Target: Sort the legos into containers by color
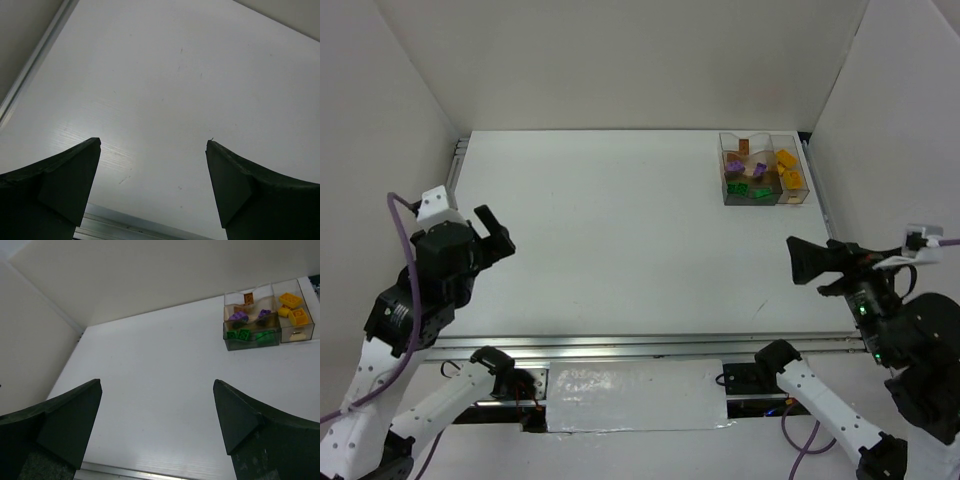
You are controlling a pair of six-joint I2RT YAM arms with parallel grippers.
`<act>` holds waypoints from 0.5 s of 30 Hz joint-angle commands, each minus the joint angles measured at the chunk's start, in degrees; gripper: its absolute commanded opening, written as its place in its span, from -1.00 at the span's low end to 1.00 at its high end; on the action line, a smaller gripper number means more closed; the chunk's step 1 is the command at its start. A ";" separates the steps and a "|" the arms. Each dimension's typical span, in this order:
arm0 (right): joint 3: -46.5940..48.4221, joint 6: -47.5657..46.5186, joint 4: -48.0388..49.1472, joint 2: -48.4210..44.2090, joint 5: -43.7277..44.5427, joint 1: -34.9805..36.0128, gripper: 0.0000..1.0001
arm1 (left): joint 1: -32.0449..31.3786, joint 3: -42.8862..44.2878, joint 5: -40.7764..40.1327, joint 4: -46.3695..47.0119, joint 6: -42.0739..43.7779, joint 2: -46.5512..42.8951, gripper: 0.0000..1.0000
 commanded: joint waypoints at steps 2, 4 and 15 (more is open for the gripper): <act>0.63 0.39 -11.08 -1.81 1.73 0.21 0.99 | 0.26 2.87 -1.37 -5.84 -0.20 -5.84 0.99; -0.60 0.48 -13.02 -3.48 2.79 0.03 0.99 | 0.26 3.31 -0.93 -6.91 0.24 -7.70 0.99; 0.10 0.65 -14.35 -7.00 5.34 0.21 0.99 | 0.25 4.28 -4.53 -8.59 2.87 -13.86 0.99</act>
